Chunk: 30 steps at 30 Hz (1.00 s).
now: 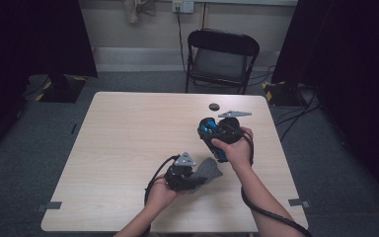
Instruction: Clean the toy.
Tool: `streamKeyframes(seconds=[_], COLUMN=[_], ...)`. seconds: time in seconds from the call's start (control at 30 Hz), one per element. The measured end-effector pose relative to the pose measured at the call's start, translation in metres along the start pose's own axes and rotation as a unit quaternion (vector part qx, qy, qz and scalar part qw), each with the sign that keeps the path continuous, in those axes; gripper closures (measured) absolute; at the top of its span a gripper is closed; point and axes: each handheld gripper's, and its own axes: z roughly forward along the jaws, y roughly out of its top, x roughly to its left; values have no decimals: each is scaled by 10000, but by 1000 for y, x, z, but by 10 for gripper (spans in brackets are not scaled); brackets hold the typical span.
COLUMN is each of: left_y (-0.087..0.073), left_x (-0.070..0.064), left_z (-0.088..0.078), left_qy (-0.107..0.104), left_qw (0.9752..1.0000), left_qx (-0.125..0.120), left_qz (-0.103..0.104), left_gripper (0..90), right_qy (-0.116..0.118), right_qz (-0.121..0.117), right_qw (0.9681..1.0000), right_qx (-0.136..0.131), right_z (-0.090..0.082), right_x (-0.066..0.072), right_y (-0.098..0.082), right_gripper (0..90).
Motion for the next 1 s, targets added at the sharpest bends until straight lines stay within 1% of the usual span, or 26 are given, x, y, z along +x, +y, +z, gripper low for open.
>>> streamKeyframes(seconds=[0.13, 0.17, 0.27, 0.3, 0.43, 0.53, 0.57, 0.6, 0.63, 0.67, 0.7, 0.73, 0.77, 0.83, 0.87, 0.9, 1.0], left_y=[-1, -1, 0, 0, 0, -1, -1, -2, -2, -3, -3, -5, -6, -8, -8, -9, -11], left_x=[11, 14, 21, 23, 34, 40, 40, 43, 43, 47, 47, 49, 51, 58, 58, 61, 67], left_z=[-16, -20, -31, -34, -48, -56, -56, -60, -60, -64, -64, -67, -69, -75, -75, -78, -83], left_qy=[213, 248, 331, 382, 574, 677, 677, 729, 729, 776, 776, 810, 848, 941, 941, 1013, 1098], left_qw=[9997, 9997, 9993, 9991, 9981, 9974, 9974, 9969, 9969, 9963, 9963, 9959, 9955, 9944, 9944, 9937, 9927], left_qx=[-46, -40, -89, -101, -152, -162, -162, -166, -166, -187, -187, -204, -217, -212, -212, -187, -157], left_qz=[-62, -64, -154, -122, -177, -202, -202, -242, -242, -322, -322, -339, -368, -430, -430, -432, -465], left_gripper=[748, 749, 749, 749, 749, 749, 749, 749, 749, 749, 749, 749, 749, 749, 749, 749, 749], right_qy=[-79, -99, -168, -180, -264, -329, -329, -377, -377, -392, -392, -424, -462, -517, -537, -552, -616], right_qz=[83, 96, 131, 158, 198, 204, 204, 208, 222, 224, 224, 229, 259, 281, 296, 306, 309], right_qw=[9999, 9999, 9997, 9996, 9993, 9990, 9990, 9987, 9986, 9986, 9986, 9984, 9980, 9976, 9974, 9973, 9968], right_qx=[62, 61, 112, 138, 186, 241, 241, 271, 287, 291, 291, 302, 349, 378, 381, 386, 416], right_z=[-4, -4, -7, -7, -10, -13, -13, -14, -14, -15, -15, -16, -16, -17, -18, -19, -20], right_x=[-11, -13, -21, -24, -32, -38, -38, -42, -44, -45, -45, -47, -52, -56, -58, -60, -65], right_y=[-8, -10, -17, -20, -29, -35, -35, -39, -41, -43, -43, -45, -50, -53, -55, -57, -61], right_gripper=[260, 260, 260, 260, 260, 259, 259, 260, 260, 260, 260, 260, 260, 260, 260, 259, 260])
